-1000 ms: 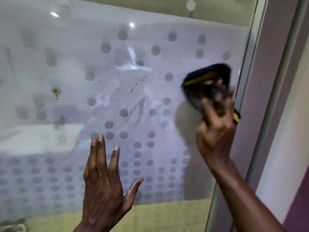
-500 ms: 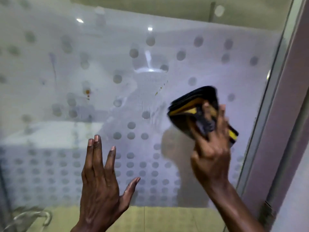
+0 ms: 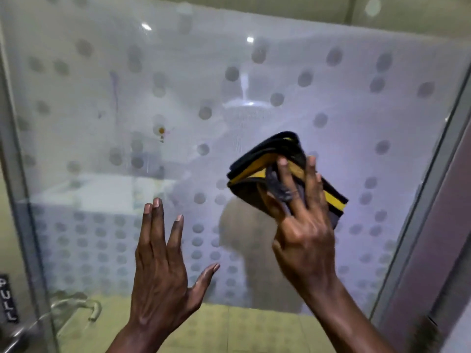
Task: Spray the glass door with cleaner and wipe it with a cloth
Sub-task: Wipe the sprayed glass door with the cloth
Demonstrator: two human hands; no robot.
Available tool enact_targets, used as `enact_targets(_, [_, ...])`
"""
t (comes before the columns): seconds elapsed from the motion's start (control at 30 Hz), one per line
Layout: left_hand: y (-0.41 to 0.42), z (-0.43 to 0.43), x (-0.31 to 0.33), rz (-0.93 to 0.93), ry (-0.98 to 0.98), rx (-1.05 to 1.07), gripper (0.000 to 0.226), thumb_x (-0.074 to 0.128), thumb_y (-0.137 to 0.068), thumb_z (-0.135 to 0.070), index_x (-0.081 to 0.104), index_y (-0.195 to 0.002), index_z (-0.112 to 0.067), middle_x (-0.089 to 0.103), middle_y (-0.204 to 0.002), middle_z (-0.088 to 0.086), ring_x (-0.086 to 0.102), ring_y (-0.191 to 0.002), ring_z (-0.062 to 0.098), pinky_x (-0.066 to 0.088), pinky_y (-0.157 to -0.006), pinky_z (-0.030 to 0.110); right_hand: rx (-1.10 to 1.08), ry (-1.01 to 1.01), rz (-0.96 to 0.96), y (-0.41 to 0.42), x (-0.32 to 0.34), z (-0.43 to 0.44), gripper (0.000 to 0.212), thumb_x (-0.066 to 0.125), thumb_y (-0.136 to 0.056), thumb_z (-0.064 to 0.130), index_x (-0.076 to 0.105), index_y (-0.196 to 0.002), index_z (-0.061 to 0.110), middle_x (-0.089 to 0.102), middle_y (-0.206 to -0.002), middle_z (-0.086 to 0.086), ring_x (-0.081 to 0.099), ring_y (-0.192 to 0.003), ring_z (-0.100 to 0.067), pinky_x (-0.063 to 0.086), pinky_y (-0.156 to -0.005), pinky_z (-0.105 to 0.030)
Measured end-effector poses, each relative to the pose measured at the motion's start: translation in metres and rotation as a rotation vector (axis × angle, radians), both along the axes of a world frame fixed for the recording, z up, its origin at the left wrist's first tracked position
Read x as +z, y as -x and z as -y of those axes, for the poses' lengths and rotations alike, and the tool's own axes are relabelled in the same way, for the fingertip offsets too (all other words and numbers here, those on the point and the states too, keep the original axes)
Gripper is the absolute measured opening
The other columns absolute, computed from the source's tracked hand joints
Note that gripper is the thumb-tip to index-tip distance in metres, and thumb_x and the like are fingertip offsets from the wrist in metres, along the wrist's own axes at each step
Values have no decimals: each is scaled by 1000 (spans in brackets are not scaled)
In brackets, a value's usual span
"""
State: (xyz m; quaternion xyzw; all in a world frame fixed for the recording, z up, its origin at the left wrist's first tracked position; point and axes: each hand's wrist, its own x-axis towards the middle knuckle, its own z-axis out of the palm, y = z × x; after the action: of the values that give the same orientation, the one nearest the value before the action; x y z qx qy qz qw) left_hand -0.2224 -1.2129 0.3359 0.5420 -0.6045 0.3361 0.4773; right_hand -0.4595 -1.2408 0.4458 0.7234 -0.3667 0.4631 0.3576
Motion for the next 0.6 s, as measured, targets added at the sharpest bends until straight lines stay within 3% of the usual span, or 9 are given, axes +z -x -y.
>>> enact_targets(0.1, [-7, -2, 0, 3, -1, 14, 121, 84, -87, -64, 29, -172, 3, 10, -186, 32, 10, -176, 51, 11, -145, 49, 25, 66, 275, 8, 36, 9, 85, 49, -68, -22, 66, -146, 9, 36, -170, -19, 22, -159, -59, 33, -131, -56])
enact_targets(0.17, [-10, -3, 1, 6, -25, 32, 121, 83, -87, -65, 30, -172, 3, 9, -186, 31, 9, -176, 50, 10, -145, 48, 81, 91, 475, -3, 71, 12, 84, 45, -68, -20, 67, -145, 8, 33, -170, -17, 24, -157, -62, 38, -126, -64])
enact_targets(0.23, [-11, -4, 1, 4, -36, 33, 121, 83, -86, -66, 29, -172, 2, 8, -187, 31, 8, -176, 49, 9, -145, 46, 126, 81, 549, -24, 90, 12, 84, 46, -67, -17, 67, -144, 8, 37, -170, -21, 21, -158, -62, 36, -125, -67])
enact_targets(0.3, [-12, -5, 1, 12, -36, 29, 122, 84, -86, -64, 30, -172, 2, 7, -187, 31, 8, -176, 49, 10, -145, 48, 118, 69, 418, -43, 79, 8, 84, 51, -67, -16, 65, -146, 8, 39, -170, -23, 17, -159, -62, 30, -128, -66])
enact_targets(0.37, [-16, -7, 1, 15, -25, 19, 122, 87, -85, -62, 30, -171, 3, 8, -186, 32, 9, -176, 51, 12, -145, 52, 118, 29, 160, -54, 45, 2, 82, 54, -70, -18, 62, -149, 6, 37, -171, -21, 15, -161, -60, 27, -129, -67])
enact_targets(0.47, [-28, -11, 5, -6, -13, 24, 121, 86, -85, -61, 31, -170, 4, 9, -186, 31, 9, -176, 51, 12, -144, 53, 66, -2, -104, -49, -2, -4, 85, 43, -79, -22, 57, -155, 14, 33, -174, -13, 16, -163, -53, 29, -129, -65])
enact_targets(0.53, [-40, -12, 9, -13, -11, 30, 119, 84, -87, -62, 32, -169, 6, 9, -186, 32, 9, -176, 51, 12, -144, 53, 33, 25, -48, -39, -4, -3, 83, 43, -78, -22, 61, -151, 12, 35, -173, -13, 20, -163, -52, 31, -129, -64])
enact_targets(0.6, [-54, -12, 13, -10, -17, 33, 118, 83, -88, -63, 32, -169, 6, 8, -186, 33, 8, -176, 51, 11, -145, 52, 28, 61, 164, -37, 16, 3, 81, 45, -73, -22, 65, -147, 7, 40, -169, -19, 23, -160, -57, 31, -129, -65])
